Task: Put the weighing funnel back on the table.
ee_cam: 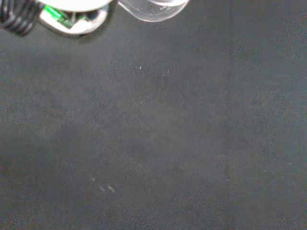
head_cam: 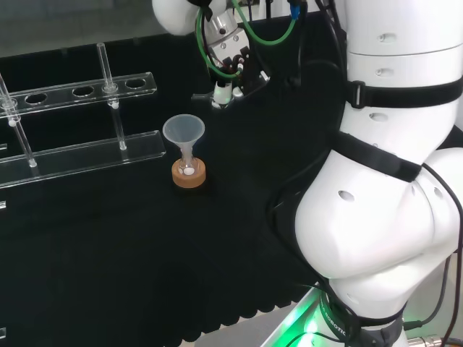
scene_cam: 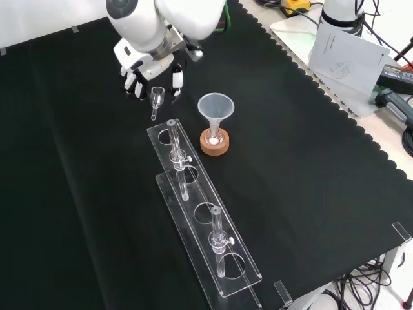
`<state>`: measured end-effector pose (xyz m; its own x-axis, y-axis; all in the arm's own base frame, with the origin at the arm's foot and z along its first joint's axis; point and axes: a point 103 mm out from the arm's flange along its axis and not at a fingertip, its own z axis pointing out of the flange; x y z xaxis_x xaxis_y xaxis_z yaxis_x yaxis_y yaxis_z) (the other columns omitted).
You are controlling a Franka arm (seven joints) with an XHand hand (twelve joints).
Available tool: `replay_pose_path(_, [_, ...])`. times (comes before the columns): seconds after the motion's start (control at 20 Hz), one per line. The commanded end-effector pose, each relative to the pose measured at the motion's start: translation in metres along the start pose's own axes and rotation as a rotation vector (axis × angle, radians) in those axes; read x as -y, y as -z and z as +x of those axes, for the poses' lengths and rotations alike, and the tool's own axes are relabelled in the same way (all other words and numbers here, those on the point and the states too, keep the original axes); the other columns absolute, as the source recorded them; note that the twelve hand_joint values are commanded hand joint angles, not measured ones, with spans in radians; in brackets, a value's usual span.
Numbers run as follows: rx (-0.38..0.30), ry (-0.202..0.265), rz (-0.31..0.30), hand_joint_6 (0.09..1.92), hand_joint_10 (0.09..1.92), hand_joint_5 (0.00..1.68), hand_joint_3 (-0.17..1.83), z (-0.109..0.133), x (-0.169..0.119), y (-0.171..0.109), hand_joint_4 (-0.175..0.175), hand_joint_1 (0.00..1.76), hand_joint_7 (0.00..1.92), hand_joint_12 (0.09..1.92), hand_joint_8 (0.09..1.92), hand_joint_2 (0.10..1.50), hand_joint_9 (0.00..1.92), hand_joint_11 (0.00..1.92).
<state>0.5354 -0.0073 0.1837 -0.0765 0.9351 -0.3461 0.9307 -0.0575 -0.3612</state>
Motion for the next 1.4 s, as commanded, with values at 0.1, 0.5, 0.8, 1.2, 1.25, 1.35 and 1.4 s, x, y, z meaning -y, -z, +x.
replay_pose_path(0.1, [0.044,0.009,0.043,0.89,0.39,1.14,0.63,0.013,-0.014,-0.018,0.175,1.08,0.55,1.15,0.67,0.73,0.88,0.66])
replay_pose_path(0.5, [0.068,0.038,0.065,0.89,0.39,1.14,0.63,0.027,-0.025,-0.031,0.175,1.08,0.55,1.15,0.67,0.73,0.88,0.66])
replay_pose_path(0.8, [0.079,0.050,0.085,0.89,0.39,1.14,0.63,0.036,-0.031,-0.042,0.175,1.08,0.55,1.15,0.67,0.73,0.88,0.66])
replay_pose_path(1.2, [0.079,0.058,0.098,0.89,0.39,1.14,0.63,0.046,-0.034,-0.045,0.175,1.08,0.56,1.15,0.68,0.73,0.88,0.66])
replay_pose_path(1.25, [0.076,0.061,0.101,0.89,0.40,1.14,0.63,0.044,-0.035,-0.047,0.175,1.08,0.56,1.15,0.68,0.73,0.88,0.66])
replay_pose_path(1.35, [0.087,0.058,0.106,0.89,0.40,1.14,0.63,0.048,-0.036,-0.048,0.175,1.08,0.56,1.15,0.68,0.73,0.88,0.66])
replay_pose_path(1.4, [0.088,0.057,0.107,0.89,0.40,1.14,0.63,0.050,-0.036,-0.047,0.175,1.08,0.56,1.15,0.68,0.73,0.88,0.66])
